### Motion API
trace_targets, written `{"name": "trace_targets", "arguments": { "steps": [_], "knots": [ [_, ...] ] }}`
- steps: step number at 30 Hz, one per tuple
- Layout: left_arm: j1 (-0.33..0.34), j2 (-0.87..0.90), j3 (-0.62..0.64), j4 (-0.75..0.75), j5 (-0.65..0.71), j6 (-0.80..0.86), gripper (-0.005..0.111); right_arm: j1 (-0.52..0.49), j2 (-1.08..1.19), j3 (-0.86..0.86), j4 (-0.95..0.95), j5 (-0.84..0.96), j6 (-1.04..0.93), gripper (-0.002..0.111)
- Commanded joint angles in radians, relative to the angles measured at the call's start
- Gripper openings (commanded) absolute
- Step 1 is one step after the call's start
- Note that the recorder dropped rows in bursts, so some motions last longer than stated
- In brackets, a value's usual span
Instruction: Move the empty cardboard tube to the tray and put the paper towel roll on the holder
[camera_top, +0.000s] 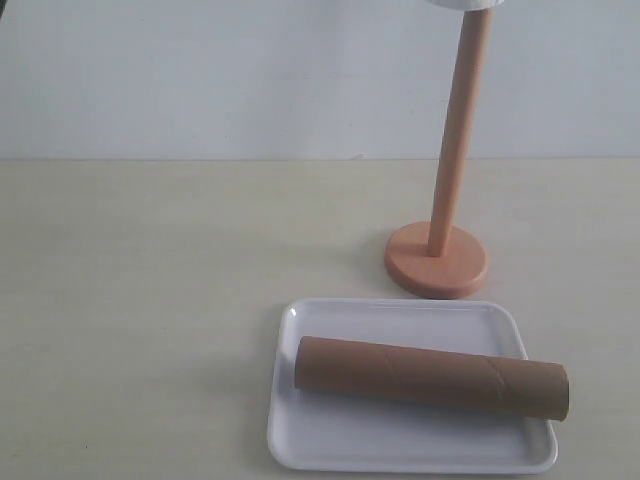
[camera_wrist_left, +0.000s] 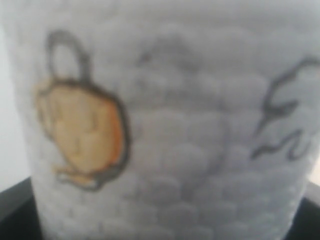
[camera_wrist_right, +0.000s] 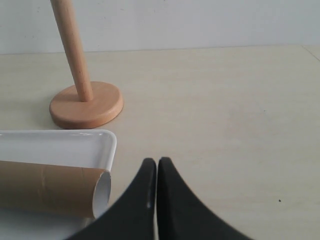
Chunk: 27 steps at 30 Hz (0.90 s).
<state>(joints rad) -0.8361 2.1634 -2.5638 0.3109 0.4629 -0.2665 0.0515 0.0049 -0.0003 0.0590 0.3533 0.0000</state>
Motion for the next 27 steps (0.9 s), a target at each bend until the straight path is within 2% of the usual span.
{"name": "trace_targets", "arguments": {
  "steps": [1,9,17,23,27],
  "knots": [
    [0.004,0.007,-0.013,-0.009,-0.089,-0.004,0.004,-0.003,-0.005,0.000,-0.003,-0.005,0.000,0.000],
    [0.004,0.053,-0.013,-0.009,-0.074,-0.004,0.004,-0.003,-0.005,0.000,-0.003,-0.005,0.000,0.000],
    [0.004,0.069,-0.013,0.048,-0.178,-0.004,0.004,-0.003,-0.005,0.000,-0.003,-0.005,0.000,0.000],
    [0.006,0.071,-0.013,0.070,-0.102,-0.004,0.004,-0.003,-0.005,0.000,-0.003,-0.005,0.000,0.000],
    [0.010,0.075,-0.013,0.070,-0.101,-0.018,0.004,-0.003,-0.005,0.000,-0.003,-0.005,0.000,0.000]
  ]
}}
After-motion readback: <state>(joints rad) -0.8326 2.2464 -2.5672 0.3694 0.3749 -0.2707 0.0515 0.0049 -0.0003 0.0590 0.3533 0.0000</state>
